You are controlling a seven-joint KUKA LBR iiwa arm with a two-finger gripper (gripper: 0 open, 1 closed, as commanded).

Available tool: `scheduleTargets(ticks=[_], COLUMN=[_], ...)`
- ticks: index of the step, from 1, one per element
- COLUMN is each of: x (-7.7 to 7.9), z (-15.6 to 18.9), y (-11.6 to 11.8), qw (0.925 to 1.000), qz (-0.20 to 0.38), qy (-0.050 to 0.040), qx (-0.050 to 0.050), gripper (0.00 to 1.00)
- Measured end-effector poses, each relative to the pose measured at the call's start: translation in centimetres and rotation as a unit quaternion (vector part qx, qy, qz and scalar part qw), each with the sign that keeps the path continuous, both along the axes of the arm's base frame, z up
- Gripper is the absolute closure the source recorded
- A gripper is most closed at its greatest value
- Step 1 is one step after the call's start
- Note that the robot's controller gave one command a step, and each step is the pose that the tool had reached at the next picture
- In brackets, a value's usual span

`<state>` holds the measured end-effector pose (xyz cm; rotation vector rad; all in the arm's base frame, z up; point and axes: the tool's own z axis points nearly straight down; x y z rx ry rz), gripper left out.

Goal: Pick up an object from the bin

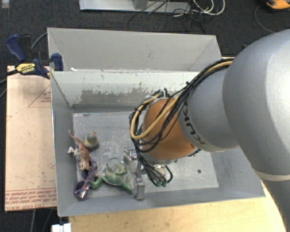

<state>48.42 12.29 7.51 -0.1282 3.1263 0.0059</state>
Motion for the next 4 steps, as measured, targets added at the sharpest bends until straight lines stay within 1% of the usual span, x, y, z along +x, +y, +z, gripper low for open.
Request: scheduleTargets(ticks=[1,2,3,4], x=[3.1,0.8,0.5,0.5], z=[3.9,-0.8,-0.4,-0.4], y=[0.0,3.4,5.5,5.5], qw=[0.9971,0.9997,0.9977,0.9977], qz=[0.076,-0.025,0.068,0.068], qy=[-0.0007,0.0007,-0.0049,-0.005], qx=[-0.001,0.0,0.001,0.001], gripper=[0.0,0.0,1.0,1.0])
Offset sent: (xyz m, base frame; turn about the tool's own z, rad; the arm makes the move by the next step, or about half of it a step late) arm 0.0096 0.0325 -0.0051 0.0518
